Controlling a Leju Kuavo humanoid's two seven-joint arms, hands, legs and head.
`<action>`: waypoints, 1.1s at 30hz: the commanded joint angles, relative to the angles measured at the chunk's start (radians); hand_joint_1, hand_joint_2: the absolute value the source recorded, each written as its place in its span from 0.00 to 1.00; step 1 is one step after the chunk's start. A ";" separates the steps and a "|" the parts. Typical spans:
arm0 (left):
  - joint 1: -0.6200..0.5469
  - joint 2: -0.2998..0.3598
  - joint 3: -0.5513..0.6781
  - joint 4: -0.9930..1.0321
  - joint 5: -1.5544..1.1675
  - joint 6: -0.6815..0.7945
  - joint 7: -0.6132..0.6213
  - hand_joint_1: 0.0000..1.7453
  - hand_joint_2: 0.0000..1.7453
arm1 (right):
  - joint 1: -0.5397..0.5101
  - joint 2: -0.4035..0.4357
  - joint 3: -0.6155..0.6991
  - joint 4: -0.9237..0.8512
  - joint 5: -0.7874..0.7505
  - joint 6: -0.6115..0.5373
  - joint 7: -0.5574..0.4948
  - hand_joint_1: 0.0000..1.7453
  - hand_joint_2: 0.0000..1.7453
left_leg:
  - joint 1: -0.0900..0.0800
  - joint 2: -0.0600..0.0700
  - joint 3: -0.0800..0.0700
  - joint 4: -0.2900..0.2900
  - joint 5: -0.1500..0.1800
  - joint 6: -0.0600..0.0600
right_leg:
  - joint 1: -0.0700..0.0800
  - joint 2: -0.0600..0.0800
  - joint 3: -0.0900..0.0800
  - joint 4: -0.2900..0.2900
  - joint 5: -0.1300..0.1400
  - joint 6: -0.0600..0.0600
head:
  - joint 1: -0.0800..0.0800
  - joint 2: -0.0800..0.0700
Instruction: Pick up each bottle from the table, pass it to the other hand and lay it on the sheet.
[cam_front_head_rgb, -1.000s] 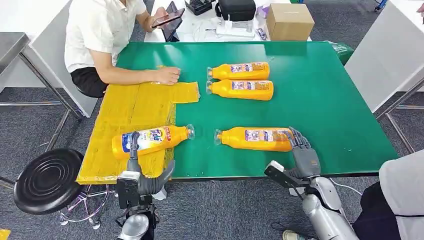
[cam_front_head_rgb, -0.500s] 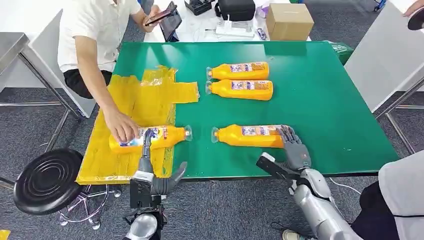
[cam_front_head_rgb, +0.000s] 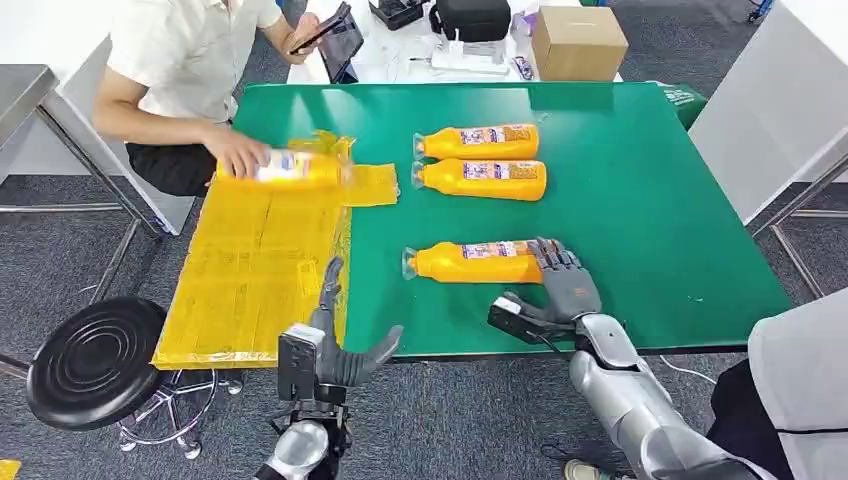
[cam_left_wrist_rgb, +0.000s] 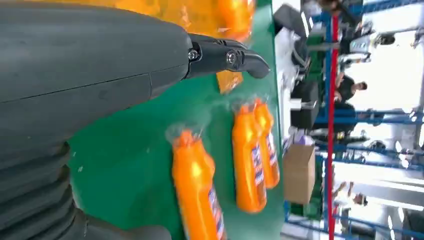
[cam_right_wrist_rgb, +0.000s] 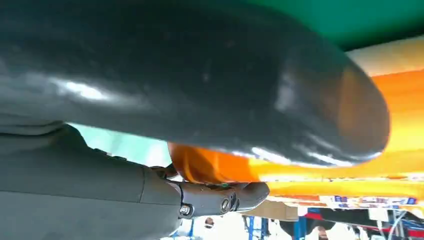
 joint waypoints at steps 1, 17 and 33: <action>-0.039 0.039 -0.047 0.050 0.019 -0.025 0.025 0.00 1.00 | -0.048 0.002 0.072 0.072 0.007 -0.007 0.007 0.00 0.00 | 0.001 0.002 0.002 -0.001 0.000 -0.002 | 0.001 0.001 0.002 -0.001 0.000 -0.003 | 0.000 0.000; 0.020 0.049 0.002 -0.018 -0.002 -0.014 0.054 0.00 1.00 | 0.166 -0.038 0.139 -0.271 0.114 -0.025 0.144 0.00 1.00 | 0.001 0.001 0.002 -0.001 -0.001 -0.002 | 0.001 0.000 0.002 -0.001 0.000 -0.002 | 0.000 0.000; 0.031 0.035 0.034 -0.030 -0.027 -0.010 0.054 0.00 1.00 | 0.178 -0.010 0.193 -0.395 0.123 0.000 0.155 0.00 1.00 | 0.001 0.002 0.002 0.000 -0.001 -0.002 | 0.001 0.002 0.001 0.000 0.000 -0.002 | 0.000 0.000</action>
